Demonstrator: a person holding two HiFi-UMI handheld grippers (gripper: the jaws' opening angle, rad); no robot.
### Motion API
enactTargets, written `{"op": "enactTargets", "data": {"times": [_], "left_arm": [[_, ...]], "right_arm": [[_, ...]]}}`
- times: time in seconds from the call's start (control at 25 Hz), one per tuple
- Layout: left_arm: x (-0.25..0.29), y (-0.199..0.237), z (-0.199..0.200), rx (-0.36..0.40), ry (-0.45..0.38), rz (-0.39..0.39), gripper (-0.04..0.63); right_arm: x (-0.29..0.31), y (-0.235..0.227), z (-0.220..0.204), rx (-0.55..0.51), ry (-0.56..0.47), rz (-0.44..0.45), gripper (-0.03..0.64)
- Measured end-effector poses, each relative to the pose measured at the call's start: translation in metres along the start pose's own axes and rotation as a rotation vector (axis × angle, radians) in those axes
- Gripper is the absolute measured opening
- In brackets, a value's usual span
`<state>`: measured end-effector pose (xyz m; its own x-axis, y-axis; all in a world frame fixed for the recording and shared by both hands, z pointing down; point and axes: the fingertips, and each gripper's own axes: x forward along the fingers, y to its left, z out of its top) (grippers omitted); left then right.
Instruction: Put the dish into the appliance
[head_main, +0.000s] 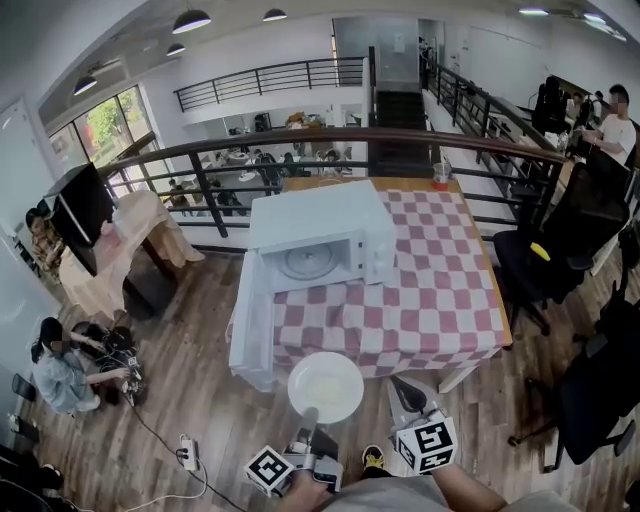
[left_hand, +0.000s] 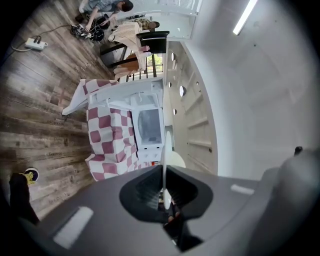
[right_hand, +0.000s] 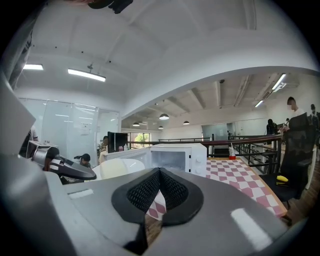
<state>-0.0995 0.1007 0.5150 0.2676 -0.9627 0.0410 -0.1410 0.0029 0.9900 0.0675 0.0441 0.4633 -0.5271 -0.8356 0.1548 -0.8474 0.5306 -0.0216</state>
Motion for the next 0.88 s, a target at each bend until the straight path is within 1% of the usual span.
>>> {"op": "enactTargets", "data": {"times": [0.4, 0.52, 0.72, 0.88], "left_arm": [[0.061, 0.004, 0.003, -0.009, -0.007, 0.022, 0.017], [0.081, 0.002, 0.005, -0.008, -0.010, 0.011, 0.017], [0.108, 0.001, 0.010, -0.012, -0.018, 0.018, 0.017], [0.129, -0.001, 0.011, -0.012, -0.022, 0.002, 0.017]], "right_arm": [[0.051, -0.036, 0.000, 0.002, 0.017, 0.021, 0.000], [0.067, -0.046, 0.002, -0.003, 0.012, 0.032, -0.001], [0.090, -0.056, 0.004, -0.004, 0.015, 0.056, 0.000], [0.106, -0.065, 0.006, -0.008, 0.015, 0.072, 0.000]]}}
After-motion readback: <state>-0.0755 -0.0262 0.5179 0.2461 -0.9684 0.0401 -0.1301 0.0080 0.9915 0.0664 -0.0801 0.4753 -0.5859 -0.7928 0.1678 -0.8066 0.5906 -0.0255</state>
